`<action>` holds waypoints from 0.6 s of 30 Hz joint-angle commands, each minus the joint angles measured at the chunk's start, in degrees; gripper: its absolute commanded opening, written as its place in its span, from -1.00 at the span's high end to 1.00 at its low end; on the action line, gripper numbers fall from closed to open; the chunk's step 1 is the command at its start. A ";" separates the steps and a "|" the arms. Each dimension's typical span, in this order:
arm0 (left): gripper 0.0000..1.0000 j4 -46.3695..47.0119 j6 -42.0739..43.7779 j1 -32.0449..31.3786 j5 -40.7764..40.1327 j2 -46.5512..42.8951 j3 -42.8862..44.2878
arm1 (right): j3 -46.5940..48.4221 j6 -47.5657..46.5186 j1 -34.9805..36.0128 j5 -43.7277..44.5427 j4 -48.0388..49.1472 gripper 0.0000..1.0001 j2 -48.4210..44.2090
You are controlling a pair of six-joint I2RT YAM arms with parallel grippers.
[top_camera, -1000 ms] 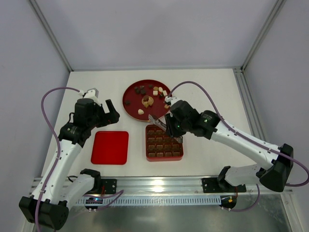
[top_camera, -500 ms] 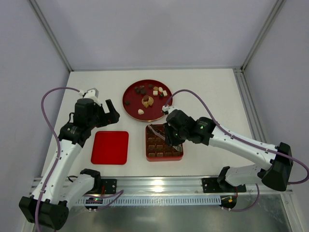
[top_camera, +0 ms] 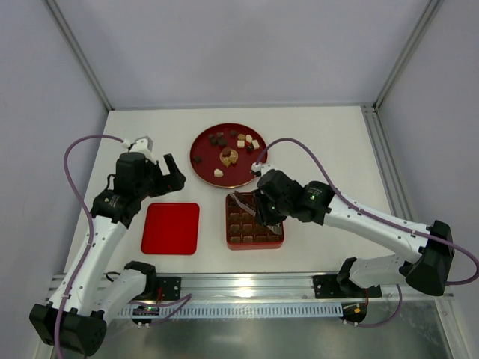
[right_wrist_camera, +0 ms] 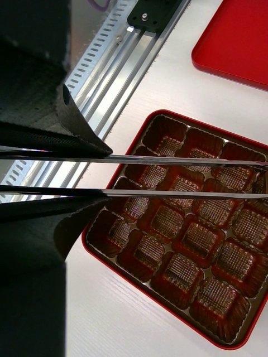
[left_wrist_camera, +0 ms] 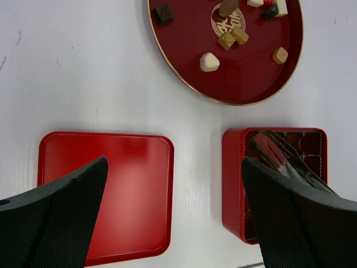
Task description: Pack the chocolate
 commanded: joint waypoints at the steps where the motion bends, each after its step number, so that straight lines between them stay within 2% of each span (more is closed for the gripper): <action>1: -1.00 0.87 -0.02 0.07 0.59 -0.90 -0.17 | 0.63 0.43 0.46 1.07 2.30 0.30 -1.41; 3: -0.99 0.87 -0.02 0.16 0.59 -0.81 -0.17 | 0.63 0.35 0.47 1.16 2.39 0.24 -1.41; 18: -0.99 0.78 -0.02 0.16 0.68 -0.81 -0.17 | 3.09 -1.23 0.46 2.56 0.46 0.22 -2.72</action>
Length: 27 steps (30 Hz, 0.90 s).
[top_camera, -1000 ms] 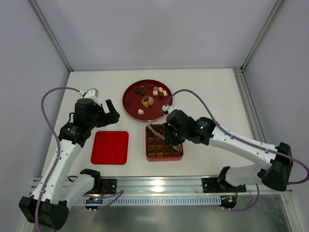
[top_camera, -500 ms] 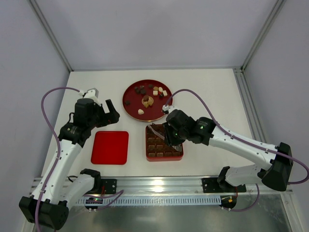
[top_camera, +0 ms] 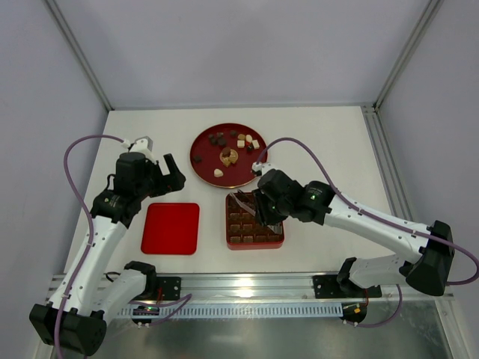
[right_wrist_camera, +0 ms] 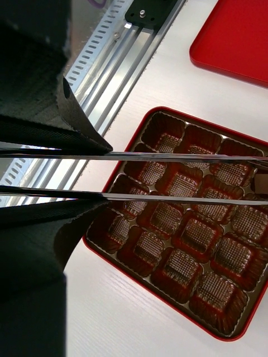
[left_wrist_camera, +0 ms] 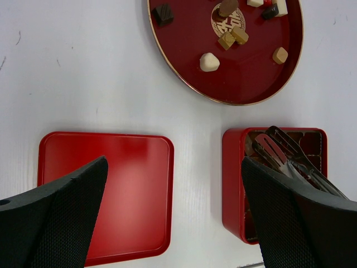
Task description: Pack the chocolate
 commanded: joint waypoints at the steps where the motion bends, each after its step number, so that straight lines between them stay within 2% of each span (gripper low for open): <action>1: -0.99 0.87 -0.02 0.16 0.68 -0.81 -0.25 | 3.51 -1.43 0.38 2.19 -0.04 0.22 -2.51; 5: -0.99 0.87 0.07 0.16 0.76 -0.99 -0.26 | 7.11 -3.89 -1.99 1.58 -1.37 0.21 -2.42; 8: -0.99 0.78 -0.02 0.16 0.76 -0.99 -0.26 | 9.56 -6.70 -6.82 -1.49 -0.76 0.21 -2.07; 9: -0.99 0.96 0.07 0.16 0.85 -0.99 -0.26 | 10.10 -7.32 -10.66 -2.71 0.55 0.22 -1.80; 12: -1.00 0.87 -0.02 0.16 0.85 -0.99 -0.17 | 13.26 -10.66 -16.91 -7.10 1.97 0.22 1.35; 16: -0.99 0.96 -0.02 0.16 0.94 -0.99 -0.17 | 18.96 -13.99 -21.84 -8.09 2.85 0.21 8.03; 27: -0.99 0.87 0.07 0.16 1.47 -0.99 -0.17 | 30.49 -16.29 -25.90 -3.34 2.06 0.23 26.21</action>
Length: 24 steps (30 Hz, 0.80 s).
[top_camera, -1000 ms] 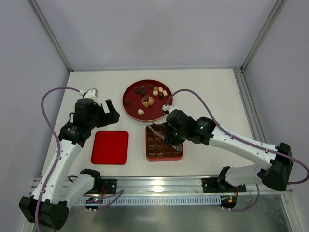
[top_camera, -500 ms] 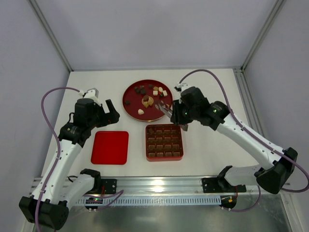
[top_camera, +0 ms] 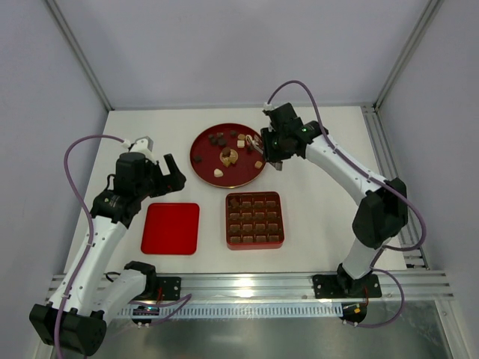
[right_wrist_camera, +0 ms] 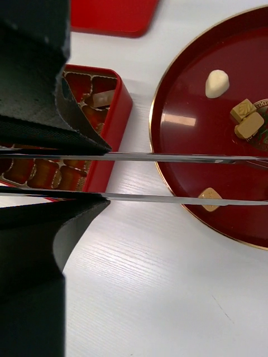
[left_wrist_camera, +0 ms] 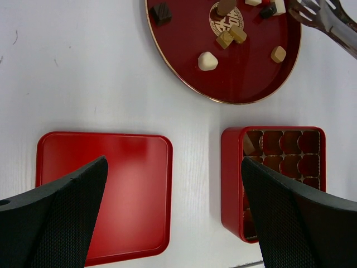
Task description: Pack the chocolate
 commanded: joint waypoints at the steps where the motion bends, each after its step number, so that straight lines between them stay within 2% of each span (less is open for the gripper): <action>1: -0.99 0.87 0.07 0.16 1.10 -0.90 -0.17 | 5.42 -1.75 -0.11 1.14 0.77 0.22 2.25; 7: -0.99 0.87 0.07 0.16 1.19 -0.99 -0.17 | 8.06 -0.79 -0.11 2.19 0.24 0.23 7.00; 24: -0.99 0.96 0.07 0.07 1.45 -0.81 -0.17 | 6.66 2.29 -0.11 0.35 2.17 0.24 9.47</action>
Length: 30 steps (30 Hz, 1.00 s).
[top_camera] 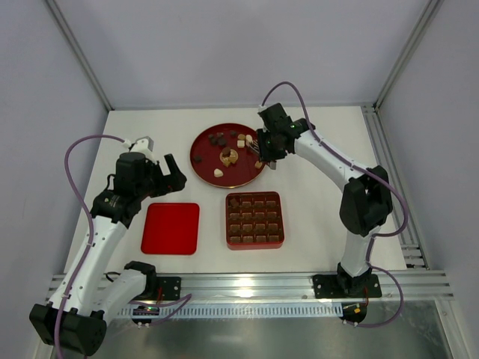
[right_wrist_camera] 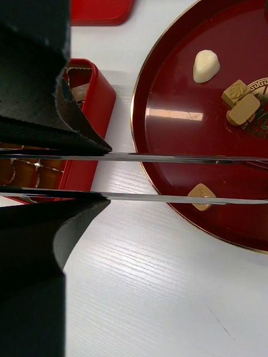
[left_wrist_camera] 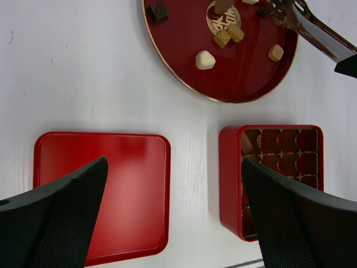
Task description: Pack the chocolate
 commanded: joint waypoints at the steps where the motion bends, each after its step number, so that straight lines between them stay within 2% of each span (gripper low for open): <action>1: -0.99 1.04 0.07 0.16 0.84 -0.81 -0.25 | 1.57 0.76 0.11 -0.72 2.44 0.24 0.27; 16: -0.99 0.96 -0.02 0.16 0.66 -0.81 -0.17 | 5.61 0.41 0.11 -0.11 1.47 0.24 3.87; 21: -0.99 0.96 0.07 0.16 0.57 -0.73 -0.17 | 5.87 0.14 0.11 0.59 1.03 0.41 3.96; 30: -0.99 0.96 0.07 0.16 0.48 -0.64 -0.17 | 5.52 -0.38 0.02 1.03 0.42 0.49 0.98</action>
